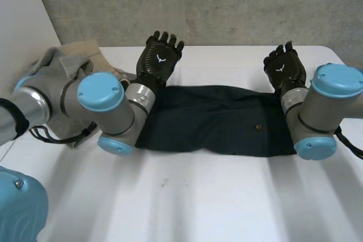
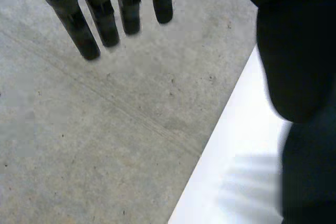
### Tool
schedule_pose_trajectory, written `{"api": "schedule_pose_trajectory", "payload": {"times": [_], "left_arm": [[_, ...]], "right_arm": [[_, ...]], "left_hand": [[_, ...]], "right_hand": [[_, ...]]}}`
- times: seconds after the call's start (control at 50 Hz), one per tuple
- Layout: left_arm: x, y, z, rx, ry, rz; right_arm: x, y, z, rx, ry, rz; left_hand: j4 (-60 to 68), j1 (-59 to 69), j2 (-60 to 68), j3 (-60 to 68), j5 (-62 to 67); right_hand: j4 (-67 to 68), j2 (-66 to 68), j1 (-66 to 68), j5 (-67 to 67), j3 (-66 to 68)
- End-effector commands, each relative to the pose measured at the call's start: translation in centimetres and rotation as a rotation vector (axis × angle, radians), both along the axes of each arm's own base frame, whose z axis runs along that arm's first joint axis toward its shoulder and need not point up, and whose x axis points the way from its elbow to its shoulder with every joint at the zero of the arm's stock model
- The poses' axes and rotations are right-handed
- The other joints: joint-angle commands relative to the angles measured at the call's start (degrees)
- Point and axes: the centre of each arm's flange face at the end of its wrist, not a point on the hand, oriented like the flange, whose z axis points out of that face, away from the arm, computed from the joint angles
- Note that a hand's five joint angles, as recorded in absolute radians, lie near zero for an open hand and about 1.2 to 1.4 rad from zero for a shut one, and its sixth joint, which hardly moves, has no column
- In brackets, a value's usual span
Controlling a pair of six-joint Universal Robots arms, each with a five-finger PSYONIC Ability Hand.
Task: Fold the laundry.
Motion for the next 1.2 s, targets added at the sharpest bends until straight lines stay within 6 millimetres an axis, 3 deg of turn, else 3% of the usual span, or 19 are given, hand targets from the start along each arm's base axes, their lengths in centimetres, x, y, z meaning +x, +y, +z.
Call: {"api": "schedule_pose_trajectory", "payload": {"times": [0.02, 0.08, 0.12, 0.2, 0.28, 0.4, 0.44, 0.46, 0.5, 0.6, 0.7, 0.76, 0.84, 0.92, 0.98, 1.0, 1.08, 1.16, 1.2], "left_arm": [[0.3, 2.4, 1.9, -0.02, 0.022, -0.017], [1.0, 3.3, 2.5, -0.007, 0.018, -0.011], [1.4, 3.8, 2.3, 0.008, 0.008, -0.011], [2.4, 5.3, 2.3, 0.043, -0.009, -0.008], [2.9, 6.4, 1.7, 0.086, -0.008, -0.017], [3.1, 6.9, 1.1, 0.126, 0.01, -0.025], [3.1, 6.9, 1.1, 0.128, 0.012, -0.026], [3.1, 6.9, 1.1, 0.128, 0.012, -0.026], [3.1, 6.8, 1.2, 0.13, 0.015, -0.023], [3.5, 7.0, 2.1, 0.12, 0.024, -0.006], [4.0, 7.4, 3.1, 0.112, 0.038, 0.016], [4.4, 7.6, 3.6, 0.106, 0.042, 0.02], [4.8, 8.1, 4.0, 0.109, 0.051, 0.022], [5.3, 8.3, 4.4, 0.129, 0.078, 0.025], [6.2, 8.2, 4.7, 0.146, 0.109, 0.046], [6.4, 8.1, 4.8, 0.148, 0.118, 0.052], [7.8, 7.5, 5.5, 0.156, 0.154, 0.091], [8.9, 7.4, 5.9, 0.164, 0.178, 0.114], [9.3, 7.6, 5.8, 0.177, 0.179, 0.12]], "right_arm": [[-1.4, 2.2, 2.6, 0.079, -0.148, -0.028], [-1.8, 5.2, 4.2, 0.21, -0.194, 0.025], [-2.5, 6.8, 4.1, 0.332, -0.219, 0.047], [-5.0, 8.1, 2.3, 0.546, -0.26, 0.029], [-6.3, 8.5, 1.0, 0.618, -0.285, 0.01], [-6.5, 8.1, 0.0, 0.572, -0.29, 0.011], [-6.5, 7.7, -0.6, 0.546, -0.291, 0.01], [-6.5, 7.3, -1.1, 0.533, -0.286, -0.001], [-6.7, 7.1, -1.3, 0.52, -0.278, -0.021], [-8.3, 6.3, -0.9, 0.452, -0.229, -0.124], [-9.3, 6.1, 2.1, 0.316, -0.079, -0.129], [-9.3, 5.9, 2.5, 0.276, 0.007, -0.122], [-7.3, 6.3, 3.6, 0.205, 0.082, -0.051], [0.4, 9.3, 5.5, 0.061, 0.081, 0.184], [3.5, 10.9, 5.8, 0.011, 0.063, 0.295], [5.5, 12.0, 5.4, -0.014, 0.06, 0.384], [9.7, 15.0, 3.0, -0.036, 0.07, 0.626], [11.6, 15.9, 1.0, -0.003, 0.072, 0.667], [11.2, 15.4, 1.3, 0.005, 0.051, 0.6]], "left_hand": [[-8.0, -3.5, -8.2, -8.8, -8.5], [-8.0, -3.5, -8.2, -8.8, -8.5], [-8.0, -3.5, -8.2, -8.8, -8.5], [-8.0, -3.5, -8.2, -8.8, -8.5], [-8.0, -3.5, -8.2, -8.8, -8.5], [-8.0, -3.5, -8.2, -8.8, -8.5], [-8.0, -3.5, -8.2, -8.8, -8.5], [-8.0, -3.5, -8.2, -8.8, -8.5], [-8.0, -3.5, -8.2, -8.8, -8.5], [-8.0, -3.5, -8.2, -8.8, -8.5], [-8.0, -3.5, -8.2, -8.8, -8.5], [-8.0, -3.5, -8.2, -8.8, -8.5], [-8.0, -3.5, -8.2, -8.8, -8.5], [-8.0, -3.5, -8.2, -8.8, -8.5], [-8.0, -3.5, -8.2, -8.8, -8.5], [-8.0, -3.5, -8.2, -8.8, -8.5], [-8.0, -3.5, -8.2, -8.8, -8.5], [-8.0, -3.5, -8.2, -8.8, -8.5], [-8.0, -3.5, -8.2, -8.8, -8.5]], "right_hand": [[-2.6, -2.3, -3.0, -2.7, -2.4], [-2.6, -2.3, -3.0, -2.7, -2.4], [-2.6, -2.3, -3.0, -2.7, -2.4], [2.5, 2.8, 2.1, 2.4, 2.7], [6.1, 6.3, 5.6, 5.9, 6.2], [14.8, 15.1, 14.4, 14.7, 14.9], [29.1, 29.3, 28.6, 28.9, 29.2], [46.8, 47.0, 46.3, 46.6, 46.9], [67.3, 67.6, 66.9, 67.2, 67.5], [67.4, 67.7, 67.0, 67.3, 67.6], [67.4, 67.7, 67.0, 67.3, 67.6], [67.4, 67.7, 67.0, 67.3, 67.6], [67.4, 67.7, 67.0, 67.3, 67.6], [67.4, 67.7, 67.0, 67.3, 67.6], [67.4, 67.7, 67.0, 67.3, 67.6], [67.4, 67.7, 67.0, 67.3, 67.6], [67.4, 67.7, 67.0, 67.3, 67.6], [67.1, 67.4, 66.7, 67.0, 67.3], [33.8, 34.1, 33.4, 33.7, 34.0]]}}
